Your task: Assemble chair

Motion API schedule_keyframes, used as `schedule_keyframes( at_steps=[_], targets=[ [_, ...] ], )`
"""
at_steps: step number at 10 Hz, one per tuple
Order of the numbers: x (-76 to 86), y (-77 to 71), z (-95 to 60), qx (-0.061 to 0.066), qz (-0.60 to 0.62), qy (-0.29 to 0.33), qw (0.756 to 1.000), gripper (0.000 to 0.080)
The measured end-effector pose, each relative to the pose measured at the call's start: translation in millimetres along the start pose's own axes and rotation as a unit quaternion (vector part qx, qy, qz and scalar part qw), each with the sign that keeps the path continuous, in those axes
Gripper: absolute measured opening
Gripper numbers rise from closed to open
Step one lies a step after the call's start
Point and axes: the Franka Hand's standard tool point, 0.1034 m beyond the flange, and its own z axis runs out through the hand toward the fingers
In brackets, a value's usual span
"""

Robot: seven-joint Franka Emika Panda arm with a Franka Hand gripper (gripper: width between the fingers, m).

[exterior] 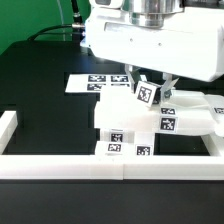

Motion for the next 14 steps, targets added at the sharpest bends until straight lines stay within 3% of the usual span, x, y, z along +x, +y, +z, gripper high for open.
schedule_keyframes(
  at_steps=[3,5,8,12,14],
  targets=[
    [0.0,0.2,0.5,-0.001,0.057,0.0,0.998,0.0285],
    [0.2,1.4,0.9,-0.002,0.041,-0.001,0.999,0.0609],
    [0.7,2.0,1.4,-0.004,-0.008,0.0,1.0,0.0647],
    [2.1,3.3,1.6,-0.004,-0.165,0.0,0.986,0.0649],
    [2.7,3.4,4.5,-0.014,-0.249,0.018,0.968,0.0649]
  ],
)
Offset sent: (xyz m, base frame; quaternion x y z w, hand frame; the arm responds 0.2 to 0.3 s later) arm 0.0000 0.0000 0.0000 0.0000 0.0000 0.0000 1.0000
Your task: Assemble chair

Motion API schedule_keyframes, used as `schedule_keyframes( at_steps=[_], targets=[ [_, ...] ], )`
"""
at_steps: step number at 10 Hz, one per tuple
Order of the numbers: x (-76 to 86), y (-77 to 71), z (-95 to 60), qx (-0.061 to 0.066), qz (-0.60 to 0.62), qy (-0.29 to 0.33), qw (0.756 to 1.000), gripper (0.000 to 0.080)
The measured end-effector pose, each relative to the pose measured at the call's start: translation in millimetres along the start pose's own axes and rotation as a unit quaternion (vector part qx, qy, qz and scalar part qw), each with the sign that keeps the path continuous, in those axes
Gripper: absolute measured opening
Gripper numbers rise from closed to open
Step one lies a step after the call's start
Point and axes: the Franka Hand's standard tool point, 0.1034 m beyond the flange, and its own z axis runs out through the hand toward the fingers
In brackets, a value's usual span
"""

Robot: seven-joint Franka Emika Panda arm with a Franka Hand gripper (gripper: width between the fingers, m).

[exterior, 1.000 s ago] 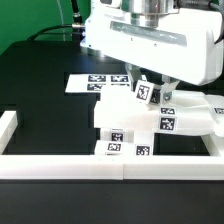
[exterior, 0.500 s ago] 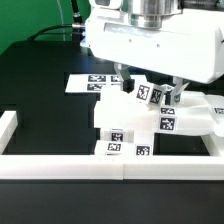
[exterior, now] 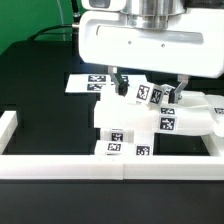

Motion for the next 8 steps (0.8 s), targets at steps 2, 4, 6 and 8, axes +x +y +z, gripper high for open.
schedule_keyframes(
  at_steps=[2,4,6,8],
  targets=[
    [-0.2,-3.2,1.9,-0.018,-0.086,0.015,0.996,0.0649],
    [0.7,-2.9,3.7,-0.026,-0.183,0.024,0.982,0.0649],
    [2.0,0.6,3.7,-0.032,-0.239,0.022,0.97,0.0649],
    [2.8,1.1,3.7,-0.039,-0.293,0.022,0.955,0.0649]
  ],
)
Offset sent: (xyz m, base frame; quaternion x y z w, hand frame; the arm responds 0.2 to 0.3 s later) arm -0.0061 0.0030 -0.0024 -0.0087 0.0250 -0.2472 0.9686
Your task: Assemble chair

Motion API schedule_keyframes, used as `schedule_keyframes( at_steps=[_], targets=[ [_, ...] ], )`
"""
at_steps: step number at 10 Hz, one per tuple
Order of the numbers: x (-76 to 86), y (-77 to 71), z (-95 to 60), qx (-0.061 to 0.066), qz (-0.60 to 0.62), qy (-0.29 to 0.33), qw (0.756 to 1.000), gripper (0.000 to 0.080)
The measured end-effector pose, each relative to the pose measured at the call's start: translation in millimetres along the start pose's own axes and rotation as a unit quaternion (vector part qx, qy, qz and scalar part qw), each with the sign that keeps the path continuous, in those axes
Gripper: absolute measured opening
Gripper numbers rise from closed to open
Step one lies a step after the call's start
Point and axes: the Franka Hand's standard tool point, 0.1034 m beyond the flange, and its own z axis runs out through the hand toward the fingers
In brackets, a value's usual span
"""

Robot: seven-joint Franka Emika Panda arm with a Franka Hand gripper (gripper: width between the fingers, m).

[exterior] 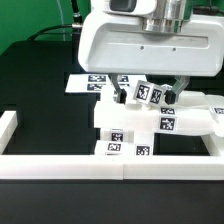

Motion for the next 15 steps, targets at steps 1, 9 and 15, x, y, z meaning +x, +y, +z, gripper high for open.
schedule_keyframes(
  at_steps=[1,9,15],
  targets=[
    [0.5,0.4,0.1,-0.001,-0.007,0.001,1.0,0.0649],
    [-0.8,1.7,1.4,0.0,0.0,-0.002,1.0,0.0281],
    [-7.9,9.8,2.6,0.008,0.162,-0.025,0.986,0.0282]
  ],
)
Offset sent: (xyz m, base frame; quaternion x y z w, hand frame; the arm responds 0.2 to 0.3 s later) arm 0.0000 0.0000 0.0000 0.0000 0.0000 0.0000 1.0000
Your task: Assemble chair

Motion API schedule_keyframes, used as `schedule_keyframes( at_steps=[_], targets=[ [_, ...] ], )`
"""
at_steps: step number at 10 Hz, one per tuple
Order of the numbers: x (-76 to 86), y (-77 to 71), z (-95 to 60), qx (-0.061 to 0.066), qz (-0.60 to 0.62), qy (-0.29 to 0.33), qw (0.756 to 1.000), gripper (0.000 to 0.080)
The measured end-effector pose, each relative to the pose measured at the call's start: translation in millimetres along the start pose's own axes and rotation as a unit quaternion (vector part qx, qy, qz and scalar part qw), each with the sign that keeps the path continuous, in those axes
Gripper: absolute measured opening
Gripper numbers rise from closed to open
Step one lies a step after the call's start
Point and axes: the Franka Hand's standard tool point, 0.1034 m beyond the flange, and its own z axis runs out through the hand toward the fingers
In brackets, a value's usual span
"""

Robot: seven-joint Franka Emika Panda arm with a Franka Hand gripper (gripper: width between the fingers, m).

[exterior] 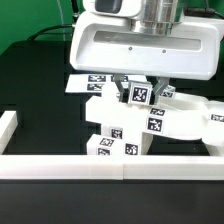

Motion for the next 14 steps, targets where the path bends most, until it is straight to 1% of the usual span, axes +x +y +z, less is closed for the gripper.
schedule_keyframes(
  at_steps=[2,4,6,7,9,10,11,12,14],
  targets=[
    [0.0,0.6,0.1,0.002,0.078,0.0,0.997,0.0282],
    [0.8,-1.7,0.3,0.001,0.124,0.004,0.992,0.0283],
    [0.9,-2.0,0.2,0.002,0.186,0.004,0.983,0.0284],
    [1.0,-2.1,0.2,0.003,0.228,0.004,0.974,0.0284],
    [1.0,-2.1,0.2,0.003,0.273,0.004,0.962,0.0284],
    [2.2,-3.5,0.1,0.018,0.335,0.006,0.942,0.0284],
    [3.4,-4.5,0.1,0.029,0.379,0.008,0.925,0.0284],
    [4.7,-5.6,-0.1,0.038,0.423,0.009,0.905,0.0284],
    [5.6,-6.0,0.2,0.048,0.479,0.007,0.876,0.0284]
  ],
)
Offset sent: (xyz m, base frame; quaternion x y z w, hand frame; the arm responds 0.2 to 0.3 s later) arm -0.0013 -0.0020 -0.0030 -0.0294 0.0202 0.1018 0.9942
